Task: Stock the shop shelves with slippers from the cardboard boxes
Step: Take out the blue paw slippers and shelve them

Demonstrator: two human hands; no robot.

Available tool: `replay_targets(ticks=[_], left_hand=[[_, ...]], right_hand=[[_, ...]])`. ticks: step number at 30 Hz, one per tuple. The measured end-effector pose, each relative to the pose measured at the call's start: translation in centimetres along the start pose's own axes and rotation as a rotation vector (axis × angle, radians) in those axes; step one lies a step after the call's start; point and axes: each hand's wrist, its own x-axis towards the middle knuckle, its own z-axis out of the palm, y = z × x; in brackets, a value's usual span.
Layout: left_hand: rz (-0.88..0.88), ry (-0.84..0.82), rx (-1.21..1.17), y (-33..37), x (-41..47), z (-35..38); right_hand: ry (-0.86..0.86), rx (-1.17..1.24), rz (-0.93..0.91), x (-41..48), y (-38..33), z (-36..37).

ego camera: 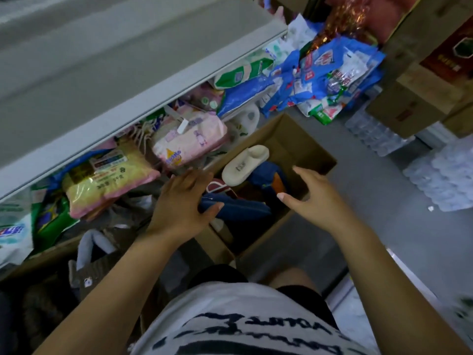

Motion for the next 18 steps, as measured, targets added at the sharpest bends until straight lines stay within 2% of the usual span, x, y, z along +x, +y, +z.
replay_targets(ticks=[3,6,10,13,18], left_hand=[[-0.035,-0.078,0.004,-0.5,1.5,3.0],[-0.155,-0.257,0.036,-1.2,3.2,6.1],[-0.329,-0.410,0.002,-1.2,5.4,10.1],[-0.612,-0.524,-0.116,-0.8,7.0,14.1],[-1.154,-0.469,-0.449,2.2,9.4,20.4]], right_hand=[[-0.105,-0.031,0.039,3.8,1.7,0.7],[-0.217,0.022,0.068,8.6,4.4,2.6],[-0.414,0.123,0.189,15.1,9.0,6.8],[-0.515,0.151,0.245,19.5,12.0,9.8],[-0.587,0.067,0.309,27.0,16.2,15.1]])
